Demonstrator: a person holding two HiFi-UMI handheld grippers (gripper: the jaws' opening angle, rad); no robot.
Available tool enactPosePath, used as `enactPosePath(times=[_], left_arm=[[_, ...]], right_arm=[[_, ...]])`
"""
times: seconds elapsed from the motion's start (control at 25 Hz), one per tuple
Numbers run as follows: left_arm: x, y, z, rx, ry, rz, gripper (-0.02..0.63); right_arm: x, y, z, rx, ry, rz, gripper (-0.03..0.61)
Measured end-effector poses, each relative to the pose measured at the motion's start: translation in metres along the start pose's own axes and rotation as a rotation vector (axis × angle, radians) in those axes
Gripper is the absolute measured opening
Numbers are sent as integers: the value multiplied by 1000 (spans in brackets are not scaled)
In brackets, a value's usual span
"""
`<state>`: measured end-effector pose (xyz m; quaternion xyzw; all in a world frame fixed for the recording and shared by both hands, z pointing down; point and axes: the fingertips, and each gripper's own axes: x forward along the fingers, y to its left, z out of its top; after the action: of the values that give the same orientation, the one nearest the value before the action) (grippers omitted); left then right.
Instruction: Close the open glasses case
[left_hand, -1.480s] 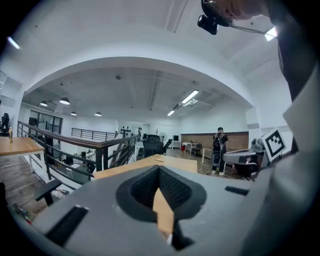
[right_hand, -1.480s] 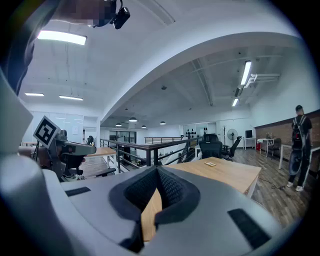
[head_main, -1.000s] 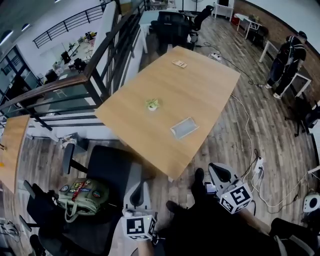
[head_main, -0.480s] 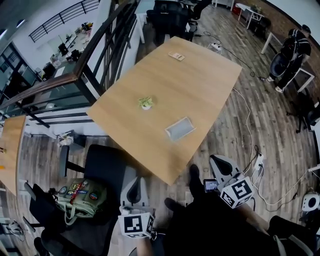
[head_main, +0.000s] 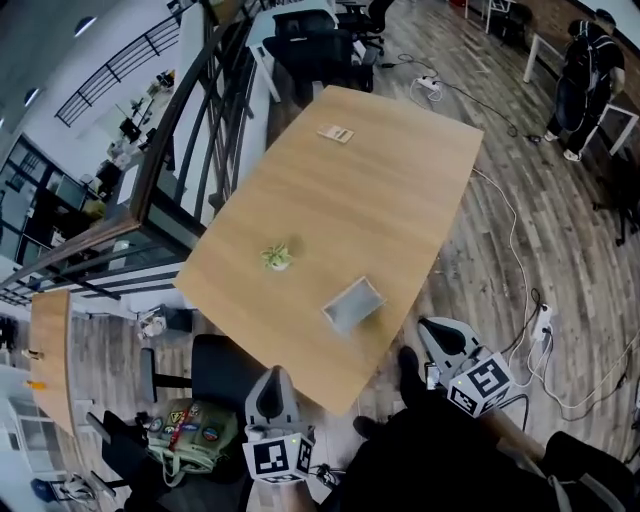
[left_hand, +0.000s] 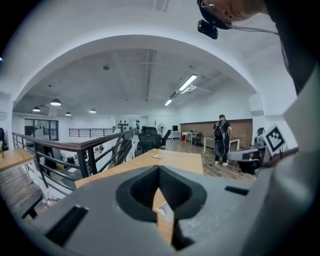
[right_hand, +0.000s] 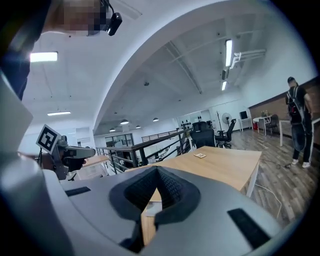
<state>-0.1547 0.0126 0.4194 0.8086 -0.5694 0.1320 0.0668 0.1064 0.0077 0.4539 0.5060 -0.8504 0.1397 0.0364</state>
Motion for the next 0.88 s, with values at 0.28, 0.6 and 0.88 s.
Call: enactPosePath(times=[0.28,0.6,0.88], left_arm=[[57,-33,26,36,36,28,0],[104,-71,47,98,62,46,0],[127,-91,64,168,83,10,0]], right_arm=[[21,-67,5,55,17,42,14],[32,-124,-8,149,26,61,14],[33,-138,-7,160,8,74,14]])
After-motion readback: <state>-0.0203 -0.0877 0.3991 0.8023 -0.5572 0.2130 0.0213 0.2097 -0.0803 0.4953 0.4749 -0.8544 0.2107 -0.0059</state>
